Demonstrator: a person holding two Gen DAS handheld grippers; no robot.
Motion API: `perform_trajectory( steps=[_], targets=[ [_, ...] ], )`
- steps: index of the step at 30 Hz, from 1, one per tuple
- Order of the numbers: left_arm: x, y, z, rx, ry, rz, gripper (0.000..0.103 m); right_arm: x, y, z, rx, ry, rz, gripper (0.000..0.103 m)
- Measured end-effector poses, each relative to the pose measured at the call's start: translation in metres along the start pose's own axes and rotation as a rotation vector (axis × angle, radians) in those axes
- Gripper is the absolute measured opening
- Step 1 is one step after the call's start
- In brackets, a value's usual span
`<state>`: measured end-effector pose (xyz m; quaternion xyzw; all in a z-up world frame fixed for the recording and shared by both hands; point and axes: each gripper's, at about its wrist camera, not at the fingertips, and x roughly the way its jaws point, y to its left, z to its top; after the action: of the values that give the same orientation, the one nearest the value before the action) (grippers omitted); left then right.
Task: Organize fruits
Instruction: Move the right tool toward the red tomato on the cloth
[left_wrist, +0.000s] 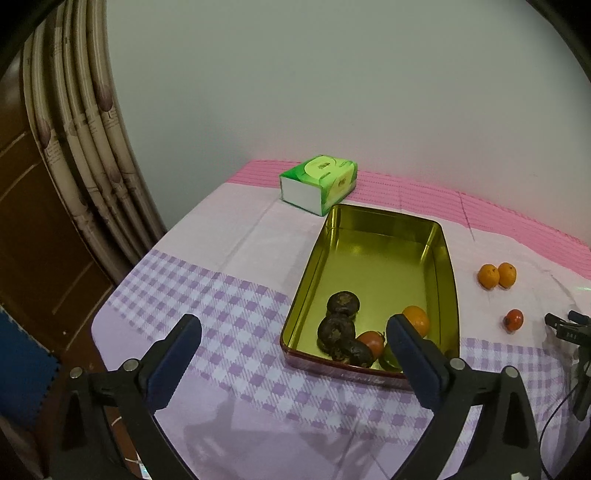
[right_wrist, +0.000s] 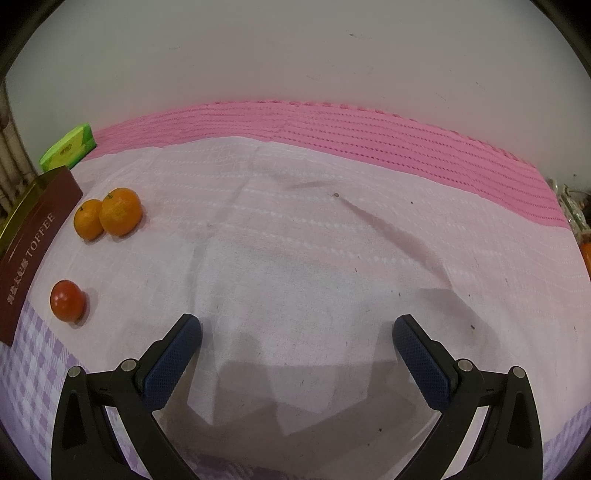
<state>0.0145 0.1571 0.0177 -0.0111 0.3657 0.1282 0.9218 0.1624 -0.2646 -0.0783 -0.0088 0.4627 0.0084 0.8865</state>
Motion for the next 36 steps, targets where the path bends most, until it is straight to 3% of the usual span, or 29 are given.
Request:
perform_trajectory(
  steps=[10,17,20,25,29,36],
  targets=[
    [0.002,-0.007,-0.008,0.032,0.032,-0.077,0.099,-0.001,0.002,-0.002,0.057,0.01,-0.05,0.103],
    [0.014,-0.008,-0.01,0.015,0.123,-0.108,0.099,-0.005,0.01,0.002,0.063,0.067,-0.084,0.103],
    [0.016,-0.004,-0.01,-0.001,0.144,-0.113,0.099,-0.019,0.021,0.002,0.057,0.018,-0.095,0.103],
    [0.021,0.015,-0.008,-0.131,0.187,-0.195,0.101,-0.039,0.053,0.008,0.005,-0.054,-0.041,0.103],
    [0.025,0.025,-0.009,-0.187,0.182,-0.136,0.101,-0.047,0.086,0.01,-0.051,-0.066,0.027,0.103],
    [0.029,0.027,-0.009,-0.178,0.176,-0.07,0.102,-0.047,0.133,0.003,-0.134,-0.052,0.078,0.103]
  ],
)
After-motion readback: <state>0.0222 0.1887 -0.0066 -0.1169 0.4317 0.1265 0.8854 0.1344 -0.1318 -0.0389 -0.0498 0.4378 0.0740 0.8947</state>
